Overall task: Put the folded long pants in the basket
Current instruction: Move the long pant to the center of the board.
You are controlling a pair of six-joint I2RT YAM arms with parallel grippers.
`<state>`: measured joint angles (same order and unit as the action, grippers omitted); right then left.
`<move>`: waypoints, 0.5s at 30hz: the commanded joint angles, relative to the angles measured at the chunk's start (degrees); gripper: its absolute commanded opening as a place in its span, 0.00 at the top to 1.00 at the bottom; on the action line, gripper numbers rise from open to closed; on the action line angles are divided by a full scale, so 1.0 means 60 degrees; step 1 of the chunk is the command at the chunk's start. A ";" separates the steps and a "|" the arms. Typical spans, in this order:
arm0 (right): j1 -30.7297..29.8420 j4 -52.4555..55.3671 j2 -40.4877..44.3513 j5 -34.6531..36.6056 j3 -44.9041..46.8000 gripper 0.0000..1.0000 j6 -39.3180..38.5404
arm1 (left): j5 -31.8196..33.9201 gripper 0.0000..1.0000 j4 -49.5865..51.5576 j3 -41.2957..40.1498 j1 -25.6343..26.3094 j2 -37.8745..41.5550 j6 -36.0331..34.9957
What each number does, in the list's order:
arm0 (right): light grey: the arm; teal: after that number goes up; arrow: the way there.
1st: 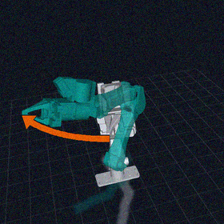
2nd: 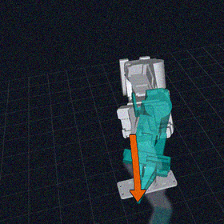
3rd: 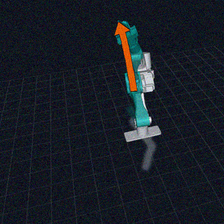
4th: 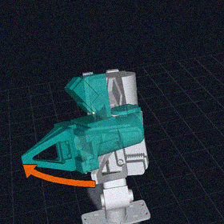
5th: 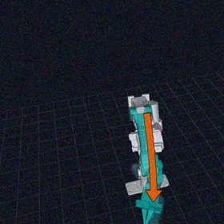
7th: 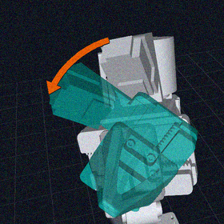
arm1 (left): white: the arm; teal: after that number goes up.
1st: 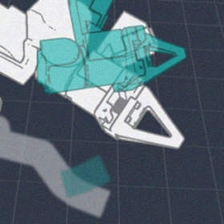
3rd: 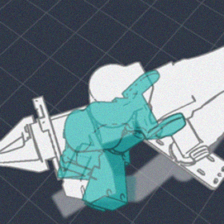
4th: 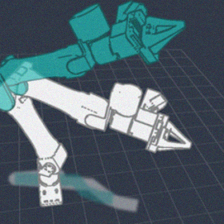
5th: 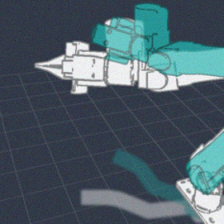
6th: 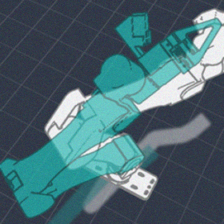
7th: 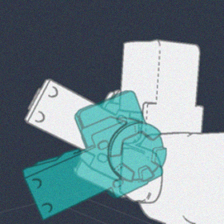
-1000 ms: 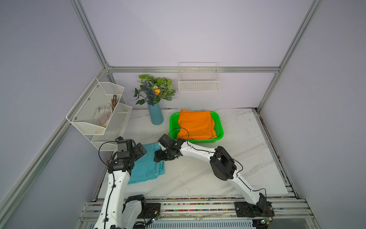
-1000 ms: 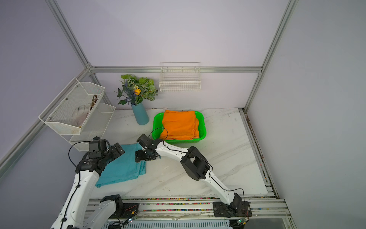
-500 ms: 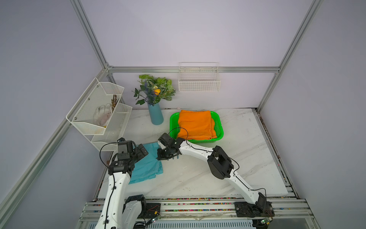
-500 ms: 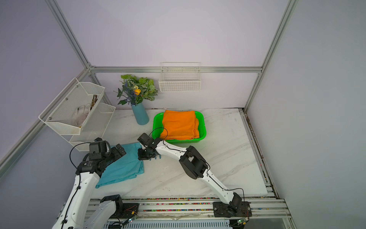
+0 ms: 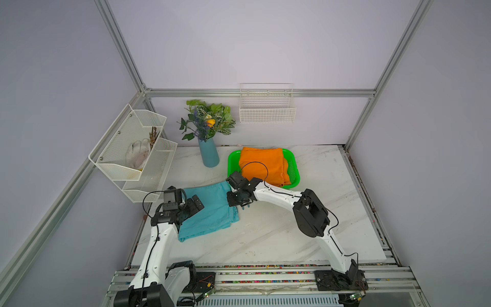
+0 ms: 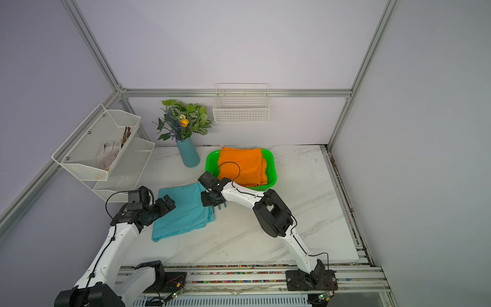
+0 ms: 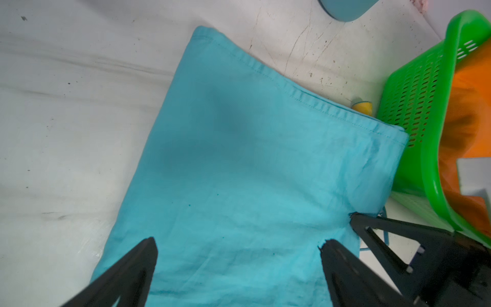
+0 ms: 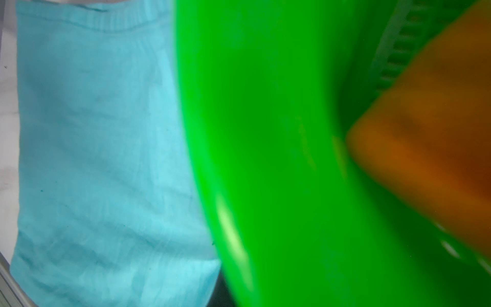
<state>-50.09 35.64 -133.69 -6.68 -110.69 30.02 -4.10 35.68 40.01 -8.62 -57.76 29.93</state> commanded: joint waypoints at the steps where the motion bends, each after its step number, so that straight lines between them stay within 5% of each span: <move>1: 0.0071 -0.0134 -0.0419 -0.0621 -0.0414 0.98 -0.0367 | 0.0045 0.00 0.0084 0.0563 -0.0073 -0.0198 -0.0399; 8: 0.0174 -0.0818 -0.0643 -0.1785 -0.0177 0.53 0.0026 | 0.0773 0.00 0.0395 0.0543 -0.0101 -0.0147 -0.0527; 15: 0.0090 -0.1025 -0.0794 -0.1949 -0.0062 0.43 0.0428 | 0.0671 0.00 0.0284 0.0558 -0.0137 0.0003 -0.0287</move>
<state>-48.97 31.24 -135.92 -15.92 -111.92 31.42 -0.71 38.00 42.02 -8.99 -58.96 27.92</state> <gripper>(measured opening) 0.564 0.997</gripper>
